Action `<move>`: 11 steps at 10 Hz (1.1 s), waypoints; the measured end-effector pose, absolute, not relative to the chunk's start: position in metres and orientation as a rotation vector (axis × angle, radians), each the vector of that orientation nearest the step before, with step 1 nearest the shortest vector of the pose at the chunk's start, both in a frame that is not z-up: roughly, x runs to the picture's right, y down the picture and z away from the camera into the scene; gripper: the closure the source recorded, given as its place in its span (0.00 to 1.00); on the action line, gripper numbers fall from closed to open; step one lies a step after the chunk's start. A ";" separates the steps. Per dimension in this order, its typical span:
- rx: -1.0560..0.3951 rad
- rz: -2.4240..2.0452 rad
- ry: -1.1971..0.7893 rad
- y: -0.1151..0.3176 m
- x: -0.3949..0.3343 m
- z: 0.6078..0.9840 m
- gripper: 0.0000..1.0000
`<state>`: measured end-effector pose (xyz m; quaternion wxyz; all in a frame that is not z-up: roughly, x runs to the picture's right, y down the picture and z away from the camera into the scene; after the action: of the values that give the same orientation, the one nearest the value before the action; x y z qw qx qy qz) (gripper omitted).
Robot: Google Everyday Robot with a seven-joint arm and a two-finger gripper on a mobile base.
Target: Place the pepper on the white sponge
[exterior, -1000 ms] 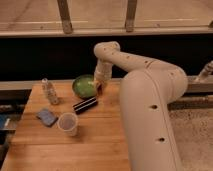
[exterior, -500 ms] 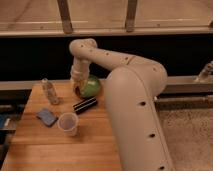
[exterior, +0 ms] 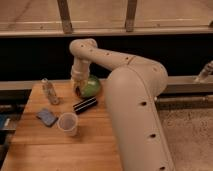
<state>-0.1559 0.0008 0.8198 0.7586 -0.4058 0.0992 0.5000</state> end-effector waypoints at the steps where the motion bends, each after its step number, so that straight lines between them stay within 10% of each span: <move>1: -0.885 1.086 0.215 0.001 -0.158 0.819 1.00; 11: -0.996 0.870 0.117 0.053 -0.213 0.771 1.00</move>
<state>-0.2134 0.0534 0.7709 0.7877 -0.4621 0.0541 0.4037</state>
